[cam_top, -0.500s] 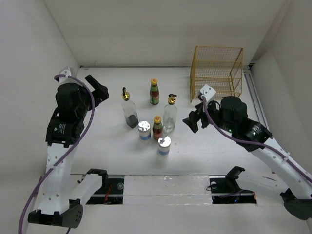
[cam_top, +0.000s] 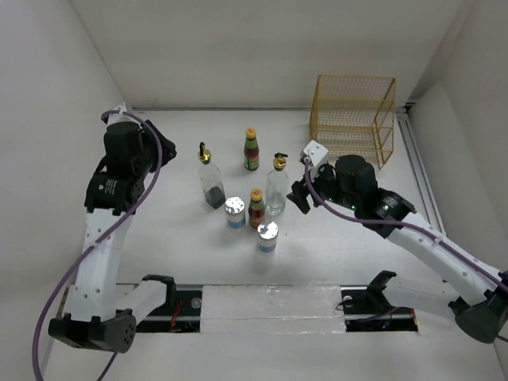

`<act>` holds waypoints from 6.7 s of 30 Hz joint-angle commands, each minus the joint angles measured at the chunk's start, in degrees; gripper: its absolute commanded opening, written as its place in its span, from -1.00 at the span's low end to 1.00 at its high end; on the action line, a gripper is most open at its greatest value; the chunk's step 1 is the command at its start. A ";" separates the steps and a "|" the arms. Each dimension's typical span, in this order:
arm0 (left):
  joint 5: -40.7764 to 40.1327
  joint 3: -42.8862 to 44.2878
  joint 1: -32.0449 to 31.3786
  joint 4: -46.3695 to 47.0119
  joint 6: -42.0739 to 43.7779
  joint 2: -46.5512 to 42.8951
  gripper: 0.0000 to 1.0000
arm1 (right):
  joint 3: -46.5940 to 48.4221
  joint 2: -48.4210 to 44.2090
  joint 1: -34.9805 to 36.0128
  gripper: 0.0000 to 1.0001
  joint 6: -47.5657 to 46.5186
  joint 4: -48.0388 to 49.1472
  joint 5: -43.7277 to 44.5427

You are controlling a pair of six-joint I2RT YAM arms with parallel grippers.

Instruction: Organize the condiment bottles

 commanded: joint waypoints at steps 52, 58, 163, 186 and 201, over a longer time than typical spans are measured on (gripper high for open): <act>1.51 3.23 -0.88 1.38 -1.49 8.01 0.15 | 62.06 34.65 -20.17 -1.00 -1.88 10.27 4.40; -0.16 2.70 -0.88 1.38 -1.49 7.48 0.12 | 82.19 47.66 -25.89 -1.00 -1.35 6.93 1.06; -1.31 -1.07 -0.88 2.69 -2.63 11.70 0.10 | 50.04 53.04 -36.80 -1.00 4.72 39.21 -6.15; -0.78 -4.24 -0.88 6.03 -2.10 7.84 0.10 | 51.97 54.97 -34.68 0.08 1.29 24.25 -6.07; -3.14 -1.09 -0.88 9.29 -3.77 6.78 0.21 | 64.46 54.71 -34.68 0.61 -1.96 11.94 -4.06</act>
